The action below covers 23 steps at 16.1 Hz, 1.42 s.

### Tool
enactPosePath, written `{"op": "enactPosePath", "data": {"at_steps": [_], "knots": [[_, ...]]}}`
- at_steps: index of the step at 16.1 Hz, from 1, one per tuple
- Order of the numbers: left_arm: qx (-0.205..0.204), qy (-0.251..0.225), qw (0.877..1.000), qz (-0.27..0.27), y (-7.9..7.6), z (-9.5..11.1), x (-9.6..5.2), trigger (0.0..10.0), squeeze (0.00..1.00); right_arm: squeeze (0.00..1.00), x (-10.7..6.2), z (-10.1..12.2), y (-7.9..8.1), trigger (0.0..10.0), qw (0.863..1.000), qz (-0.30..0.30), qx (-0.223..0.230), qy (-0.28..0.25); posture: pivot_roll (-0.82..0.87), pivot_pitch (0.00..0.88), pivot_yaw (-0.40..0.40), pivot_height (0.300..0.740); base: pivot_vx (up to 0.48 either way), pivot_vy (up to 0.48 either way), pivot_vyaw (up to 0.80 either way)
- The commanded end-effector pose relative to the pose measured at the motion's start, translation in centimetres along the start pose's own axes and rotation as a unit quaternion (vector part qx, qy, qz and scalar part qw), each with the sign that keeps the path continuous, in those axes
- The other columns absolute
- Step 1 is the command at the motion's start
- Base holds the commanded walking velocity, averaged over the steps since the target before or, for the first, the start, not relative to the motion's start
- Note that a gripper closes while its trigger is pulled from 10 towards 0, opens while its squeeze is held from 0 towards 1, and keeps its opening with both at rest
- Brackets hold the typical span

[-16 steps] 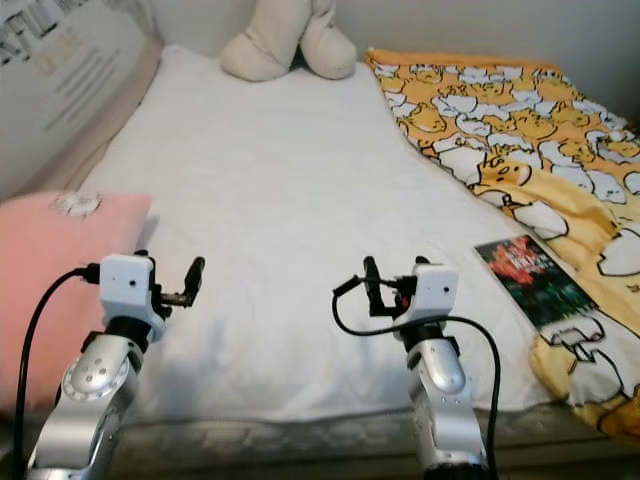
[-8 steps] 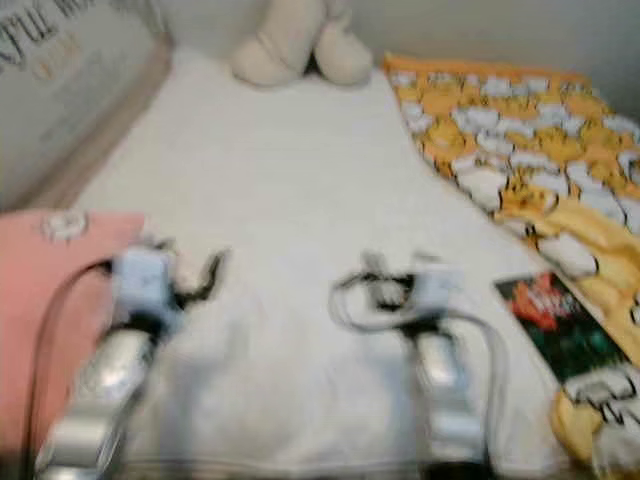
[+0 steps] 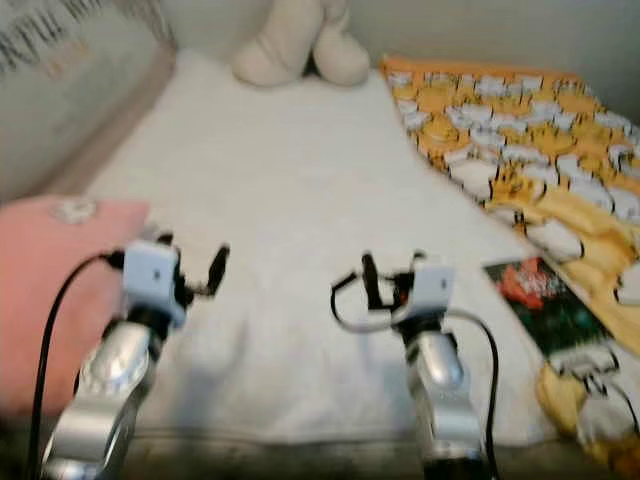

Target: Clean up the room

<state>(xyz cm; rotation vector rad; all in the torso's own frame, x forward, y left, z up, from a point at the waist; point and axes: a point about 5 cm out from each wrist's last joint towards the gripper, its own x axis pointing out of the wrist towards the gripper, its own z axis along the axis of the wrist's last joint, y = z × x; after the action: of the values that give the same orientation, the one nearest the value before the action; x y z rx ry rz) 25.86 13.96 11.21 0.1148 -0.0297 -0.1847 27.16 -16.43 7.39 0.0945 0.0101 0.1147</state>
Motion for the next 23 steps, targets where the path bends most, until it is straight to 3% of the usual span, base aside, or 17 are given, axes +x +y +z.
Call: {"op": "enactPosePath", "data": {"at_steps": [1, 9, 14, 23], "knots": [[-0.008, -0.02, 1.0, -0.02, -0.7, 0.8, 0.1, 10.0, 0.0, 0.0, 0.1, 0.1, -0.6, 10.0, 1.0, -0.005, -0.007, 0.001, 0.09, 0.0, -0.02, 0.74, 0.0, -0.469, 0.0], [0.009, -0.019, 0.999, -0.033, -1.1, 0.8, 0.6, 10.0, 0.0, 0.0, 0.3, -0.1, -0.6, 10.0, 1.0, -0.007, -0.011, 0.008, 0.08, 0.0, -0.016, 0.74, 0.0, -0.456, 0.0], [-0.014, 0.0, 1.0, -0.005, -0.4, 0.2, 0.9, 10.0, 0.0, 0.0, 0.3, -0.1, -0.7, 10.0, 1.0, -0.01, -0.011, 0.008, 0.08, 0.0, -0.016, 0.74, 0.256, -0.403, 0.0], [-0.002, -0.003, 1.0, -0.01, -0.3, 0.3, 1.6, 10.0, 0.0, 0.0, 0.3, -0.2, -0.3, 10.0, 1.0, -0.004, -0.012, 0.008, 0.07, 0.0, -0.012, 0.74, 0.277, -0.39, 0.0]]}}
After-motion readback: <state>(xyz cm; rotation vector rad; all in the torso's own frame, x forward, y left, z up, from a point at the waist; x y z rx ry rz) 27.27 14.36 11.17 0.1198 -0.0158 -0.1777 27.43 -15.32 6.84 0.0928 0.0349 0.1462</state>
